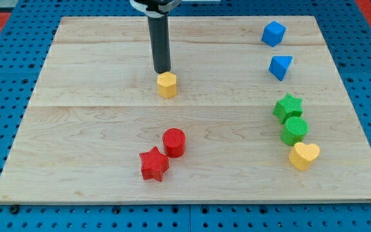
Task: Move the yellow heart towards the center left
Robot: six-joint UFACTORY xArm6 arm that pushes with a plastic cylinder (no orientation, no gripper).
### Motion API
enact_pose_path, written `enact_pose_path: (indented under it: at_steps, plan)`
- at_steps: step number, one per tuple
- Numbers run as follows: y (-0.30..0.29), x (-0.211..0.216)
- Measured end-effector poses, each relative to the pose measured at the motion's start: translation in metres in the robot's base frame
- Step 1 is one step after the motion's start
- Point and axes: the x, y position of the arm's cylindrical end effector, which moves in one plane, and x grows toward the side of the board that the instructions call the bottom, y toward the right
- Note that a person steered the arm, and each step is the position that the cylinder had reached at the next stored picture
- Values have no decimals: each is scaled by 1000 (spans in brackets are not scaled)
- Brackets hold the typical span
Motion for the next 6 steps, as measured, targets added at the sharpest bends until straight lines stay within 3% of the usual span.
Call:
enact_pose_path:
  at_steps: [1, 2, 3, 4, 5, 6]
  plan:
    - [28, -11]
    - [115, -9]
    - [170, 2]
    - [184, 43]
    - [214, 55]
    - [289, 57]
